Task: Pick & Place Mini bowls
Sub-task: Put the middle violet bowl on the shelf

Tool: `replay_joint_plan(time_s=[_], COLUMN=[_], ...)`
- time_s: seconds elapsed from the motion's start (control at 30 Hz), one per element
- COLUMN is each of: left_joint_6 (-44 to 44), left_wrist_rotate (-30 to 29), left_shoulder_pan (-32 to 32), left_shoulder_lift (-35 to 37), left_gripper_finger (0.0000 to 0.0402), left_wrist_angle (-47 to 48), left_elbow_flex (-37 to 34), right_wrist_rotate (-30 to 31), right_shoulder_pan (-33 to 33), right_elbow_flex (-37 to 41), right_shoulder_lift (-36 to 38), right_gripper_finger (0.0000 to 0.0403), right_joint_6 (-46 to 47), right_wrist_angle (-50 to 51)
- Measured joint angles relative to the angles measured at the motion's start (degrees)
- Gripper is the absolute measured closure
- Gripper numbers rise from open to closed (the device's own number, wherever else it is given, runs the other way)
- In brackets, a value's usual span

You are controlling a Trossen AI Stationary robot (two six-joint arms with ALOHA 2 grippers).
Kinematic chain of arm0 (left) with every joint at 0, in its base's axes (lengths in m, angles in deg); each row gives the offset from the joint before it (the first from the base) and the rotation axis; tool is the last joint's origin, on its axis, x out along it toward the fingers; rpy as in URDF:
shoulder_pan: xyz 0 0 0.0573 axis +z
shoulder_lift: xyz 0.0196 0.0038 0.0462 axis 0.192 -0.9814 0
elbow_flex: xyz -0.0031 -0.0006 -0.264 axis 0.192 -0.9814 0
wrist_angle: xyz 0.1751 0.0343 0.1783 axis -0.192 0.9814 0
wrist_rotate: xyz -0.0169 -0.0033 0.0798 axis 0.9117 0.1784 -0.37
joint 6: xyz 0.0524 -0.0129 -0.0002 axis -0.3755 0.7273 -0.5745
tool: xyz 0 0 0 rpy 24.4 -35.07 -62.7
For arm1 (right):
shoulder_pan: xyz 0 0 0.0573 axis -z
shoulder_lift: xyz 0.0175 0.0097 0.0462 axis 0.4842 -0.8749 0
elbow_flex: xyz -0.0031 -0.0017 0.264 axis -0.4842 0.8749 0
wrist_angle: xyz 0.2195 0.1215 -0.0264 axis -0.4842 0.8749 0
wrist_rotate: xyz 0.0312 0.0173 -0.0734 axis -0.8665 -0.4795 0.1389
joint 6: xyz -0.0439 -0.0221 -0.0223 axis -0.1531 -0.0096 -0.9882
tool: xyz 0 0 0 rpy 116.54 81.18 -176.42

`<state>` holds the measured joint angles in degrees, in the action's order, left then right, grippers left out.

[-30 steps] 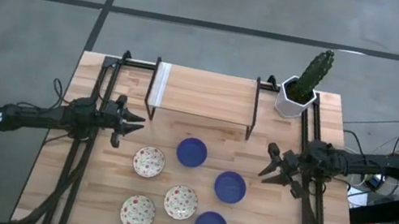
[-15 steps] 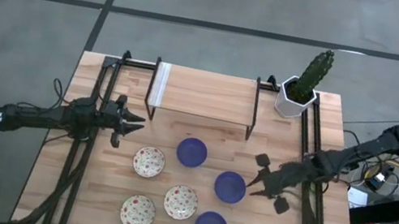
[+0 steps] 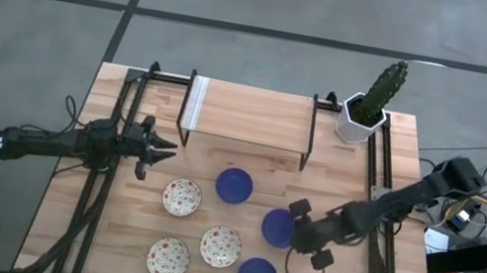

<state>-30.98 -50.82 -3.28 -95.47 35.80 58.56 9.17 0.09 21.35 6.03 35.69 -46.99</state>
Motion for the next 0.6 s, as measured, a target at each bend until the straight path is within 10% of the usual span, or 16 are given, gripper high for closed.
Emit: replay_joint_plan(time_s=[0.6], left_joint_6=[0.0], left_wrist_rotate=[0.0], left_shoulder_pan=[0.0], left_shoulder_lift=[0.0], left_gripper_finger=[0.0296], left_wrist_angle=[0.0], left_elbow_flex=[0.0], right_wrist_rotate=[0.9], right_shoulder_pan=[-1.3], right_elbow_flex=[-5.2], right_shoulder_lift=[-9.7], right_gripper_finger=[0.0325], right_joint_6=[-0.3], right_wrist_angle=[2.5])
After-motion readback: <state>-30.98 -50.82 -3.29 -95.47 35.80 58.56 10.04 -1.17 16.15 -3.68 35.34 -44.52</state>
